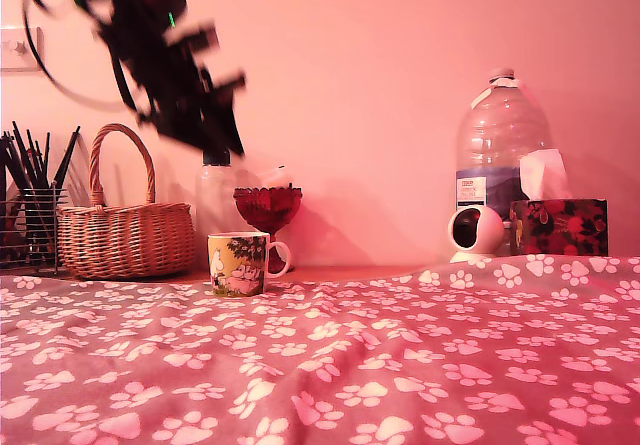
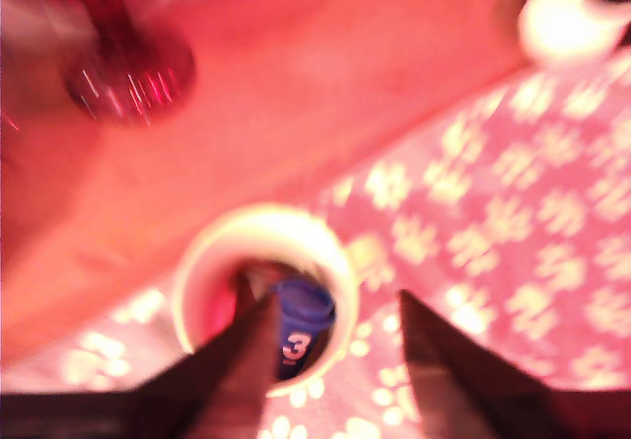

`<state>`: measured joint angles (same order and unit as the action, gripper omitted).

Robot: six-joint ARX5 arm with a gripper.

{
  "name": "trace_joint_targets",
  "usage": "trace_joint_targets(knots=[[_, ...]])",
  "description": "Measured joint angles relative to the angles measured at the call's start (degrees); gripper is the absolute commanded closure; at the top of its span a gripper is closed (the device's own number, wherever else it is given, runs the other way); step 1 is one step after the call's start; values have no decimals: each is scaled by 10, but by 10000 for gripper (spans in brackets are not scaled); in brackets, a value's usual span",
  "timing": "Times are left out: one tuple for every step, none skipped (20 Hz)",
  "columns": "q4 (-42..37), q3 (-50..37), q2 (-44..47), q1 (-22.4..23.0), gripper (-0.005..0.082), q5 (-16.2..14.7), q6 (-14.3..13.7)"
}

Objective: Pick the coffee capsule and then drop it inside the coffee cup in front of you

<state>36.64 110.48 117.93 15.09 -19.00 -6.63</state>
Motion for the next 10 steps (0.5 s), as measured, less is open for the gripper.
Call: trace_joint_targets(knots=[[12,1,-9,0,790,0,-5],[24,2,-15,-3,790,-2,-9],[31,2,-17,-4,790,-7,-10],[37,2,-18,-6,790,-12,-11],[40,2,-18,-6,790,-15,-11],[41,1,-19,-6,790,-15,-11],[41,-5,-24,-6,790,-15,-11],[40,-16,-35,-6,790,-15,-11],[36,-31,-48,-6,790,-15,-11],[29,-50,-65,-6,790,-14,-11]])
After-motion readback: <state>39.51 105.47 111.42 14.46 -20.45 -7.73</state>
